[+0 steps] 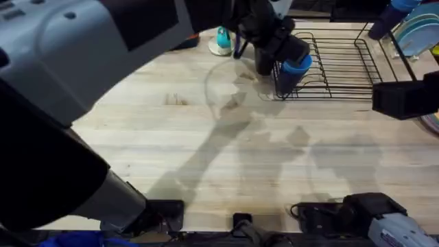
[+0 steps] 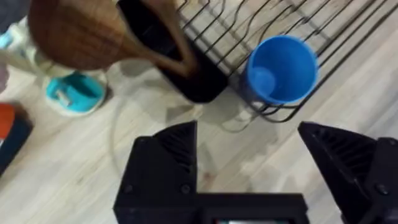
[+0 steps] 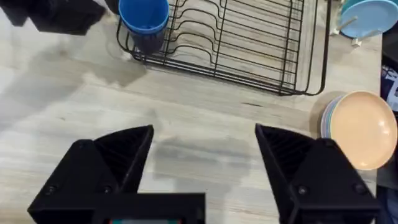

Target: Pick up the cup on the table and put them onto the rack.

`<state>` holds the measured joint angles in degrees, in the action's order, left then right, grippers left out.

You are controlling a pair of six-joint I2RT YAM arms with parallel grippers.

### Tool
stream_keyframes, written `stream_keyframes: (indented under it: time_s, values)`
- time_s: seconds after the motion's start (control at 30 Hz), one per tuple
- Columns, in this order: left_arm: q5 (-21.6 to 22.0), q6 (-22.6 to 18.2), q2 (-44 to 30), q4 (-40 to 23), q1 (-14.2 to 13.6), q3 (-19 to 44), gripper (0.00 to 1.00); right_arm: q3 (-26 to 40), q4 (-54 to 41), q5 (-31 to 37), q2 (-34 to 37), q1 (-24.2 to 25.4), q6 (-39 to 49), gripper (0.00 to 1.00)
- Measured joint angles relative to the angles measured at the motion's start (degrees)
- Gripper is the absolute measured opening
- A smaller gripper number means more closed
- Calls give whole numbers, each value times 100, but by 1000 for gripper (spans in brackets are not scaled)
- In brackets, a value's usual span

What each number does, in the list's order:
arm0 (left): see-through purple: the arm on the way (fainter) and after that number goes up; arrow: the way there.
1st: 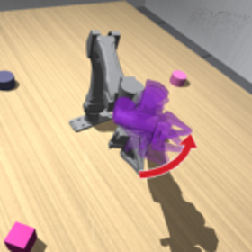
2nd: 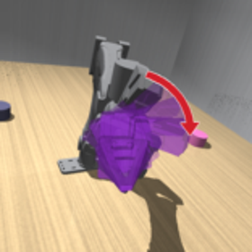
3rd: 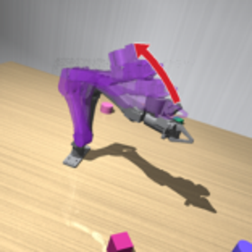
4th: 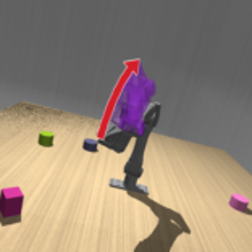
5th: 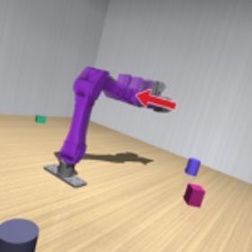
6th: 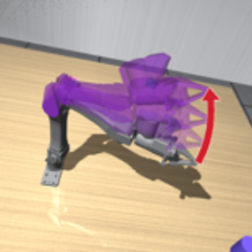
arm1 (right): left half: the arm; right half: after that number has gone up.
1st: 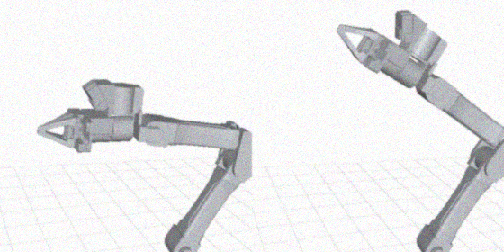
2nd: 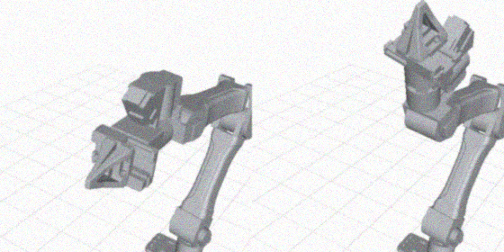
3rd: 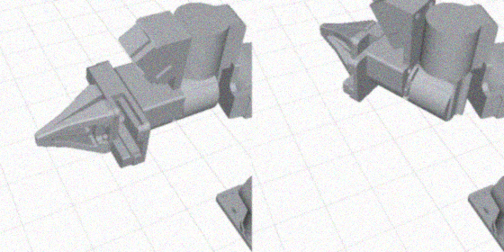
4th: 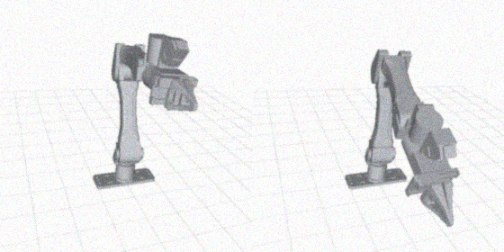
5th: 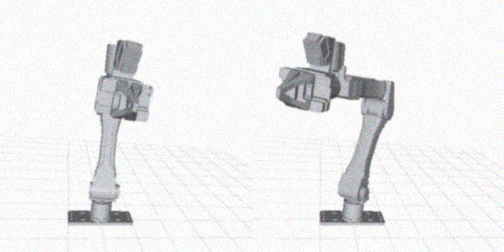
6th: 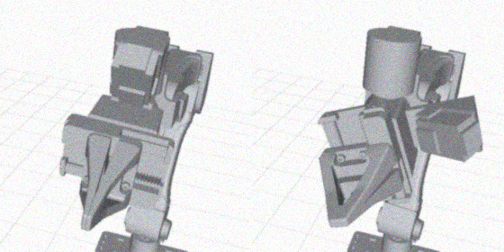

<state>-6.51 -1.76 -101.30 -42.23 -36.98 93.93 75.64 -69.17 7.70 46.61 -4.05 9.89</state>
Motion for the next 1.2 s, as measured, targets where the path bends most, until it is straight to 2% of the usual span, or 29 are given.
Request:
stream_keyframes:
  time_s: [0.2,0.37,0.67,0.9,1.2]
  values:
    - [53,-1,0,-389,407,0,993,0,2,1,0,0,138,992]
    - [97,-88,162,-469,688,0,993,0,2,2,0,0,215,992]
    - [142,-315,870,-414,862,-90,994,0,2,2,0,0,222,992]
    - [185,-458,1417,113,939,-1064,993,0,2,2,0,0,238,992]
    - [208,-518,2680,670,1320,-2463,993,0,103,2,0,0,239,992]
